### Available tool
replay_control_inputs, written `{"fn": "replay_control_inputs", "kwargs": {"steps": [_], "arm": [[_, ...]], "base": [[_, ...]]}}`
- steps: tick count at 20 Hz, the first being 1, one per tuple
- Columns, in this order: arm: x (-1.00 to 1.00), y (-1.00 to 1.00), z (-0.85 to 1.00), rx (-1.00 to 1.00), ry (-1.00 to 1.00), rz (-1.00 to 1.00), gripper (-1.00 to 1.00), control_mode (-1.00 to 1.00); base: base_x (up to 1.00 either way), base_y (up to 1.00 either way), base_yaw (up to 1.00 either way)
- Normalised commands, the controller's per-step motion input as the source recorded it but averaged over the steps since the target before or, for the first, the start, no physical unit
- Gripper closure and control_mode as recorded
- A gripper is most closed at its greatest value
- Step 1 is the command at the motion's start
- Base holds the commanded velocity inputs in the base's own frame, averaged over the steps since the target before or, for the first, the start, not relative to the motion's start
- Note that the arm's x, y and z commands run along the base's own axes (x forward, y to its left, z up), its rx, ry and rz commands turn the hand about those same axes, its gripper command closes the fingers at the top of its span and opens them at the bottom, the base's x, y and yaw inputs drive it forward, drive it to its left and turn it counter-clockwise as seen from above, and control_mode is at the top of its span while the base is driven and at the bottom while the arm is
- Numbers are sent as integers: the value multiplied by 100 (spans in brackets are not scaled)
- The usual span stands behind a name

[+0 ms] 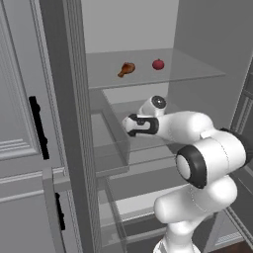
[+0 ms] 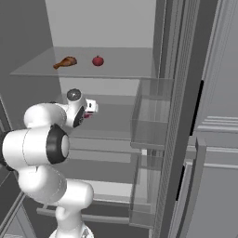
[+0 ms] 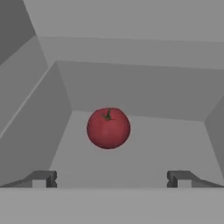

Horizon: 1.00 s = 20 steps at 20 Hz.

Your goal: Place one tomato and one chicken drumstick in each tupperware on the nearby counter, to pack two identical lunches.

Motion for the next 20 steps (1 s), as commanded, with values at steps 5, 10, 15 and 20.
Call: {"fn": "replay_control_inputs", "kwargs": {"steps": [5, 10, 15, 20], "arm": [[46, 1, -30, 0, 3, 0, -100, -100], [42, 14, -27, 0, 7, 0, -100, -100], [33, 21, -27, 0, 7, 0, -100, -100], [24, 4, -24, 0, 4, 0, -100, -100]], "base": [[0, 0, 0], [0, 0, 0], [0, 0, 0], [0, 0, 0]]}}
